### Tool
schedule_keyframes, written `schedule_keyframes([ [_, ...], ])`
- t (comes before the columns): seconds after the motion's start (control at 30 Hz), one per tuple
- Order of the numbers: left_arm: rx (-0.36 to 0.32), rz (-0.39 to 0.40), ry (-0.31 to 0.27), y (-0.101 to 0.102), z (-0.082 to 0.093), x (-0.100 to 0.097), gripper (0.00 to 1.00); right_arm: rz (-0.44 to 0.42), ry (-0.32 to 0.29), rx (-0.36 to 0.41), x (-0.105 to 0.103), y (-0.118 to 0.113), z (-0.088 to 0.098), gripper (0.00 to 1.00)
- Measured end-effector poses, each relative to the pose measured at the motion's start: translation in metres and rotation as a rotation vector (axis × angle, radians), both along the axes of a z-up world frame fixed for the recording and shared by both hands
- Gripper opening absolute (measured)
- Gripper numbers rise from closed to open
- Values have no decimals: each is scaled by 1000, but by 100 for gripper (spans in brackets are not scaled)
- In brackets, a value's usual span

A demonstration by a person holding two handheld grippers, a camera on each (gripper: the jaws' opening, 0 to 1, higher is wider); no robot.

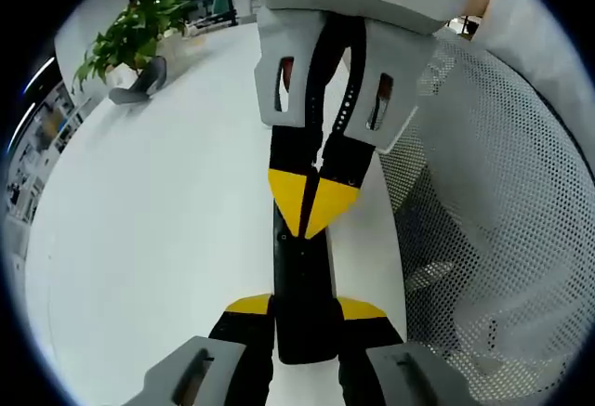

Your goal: Press the specified remote control buttons in sequence, fully releasing each button before pressing the next.

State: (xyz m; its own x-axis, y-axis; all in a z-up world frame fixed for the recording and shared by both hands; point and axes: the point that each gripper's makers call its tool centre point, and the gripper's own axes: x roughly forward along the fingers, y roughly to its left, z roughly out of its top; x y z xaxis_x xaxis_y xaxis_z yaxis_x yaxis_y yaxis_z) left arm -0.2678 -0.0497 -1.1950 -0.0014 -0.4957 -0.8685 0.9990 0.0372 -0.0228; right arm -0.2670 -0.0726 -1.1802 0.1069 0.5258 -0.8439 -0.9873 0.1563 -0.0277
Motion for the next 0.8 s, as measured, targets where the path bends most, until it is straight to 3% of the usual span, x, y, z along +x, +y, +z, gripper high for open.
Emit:
schedule_keyframes([
  [0.23, 1, -10, 8, 0, 0, 0, 24, 8, -23, -74, 4, 2, -3, 0],
  [0.53, -11, -2, 1, 1, 0, -1, 25, -71, 164, 31, 4, 0, 0, 0],
  [0.67, -29, 4, -3, 2, 0, -1, 24, -24, 96, -22, 14, -2, -1, 0],
  [0.8, -38, 2, -3, 1, 1, 0, 24, 13, 126, -51, 13, 1, -2, 0],
])
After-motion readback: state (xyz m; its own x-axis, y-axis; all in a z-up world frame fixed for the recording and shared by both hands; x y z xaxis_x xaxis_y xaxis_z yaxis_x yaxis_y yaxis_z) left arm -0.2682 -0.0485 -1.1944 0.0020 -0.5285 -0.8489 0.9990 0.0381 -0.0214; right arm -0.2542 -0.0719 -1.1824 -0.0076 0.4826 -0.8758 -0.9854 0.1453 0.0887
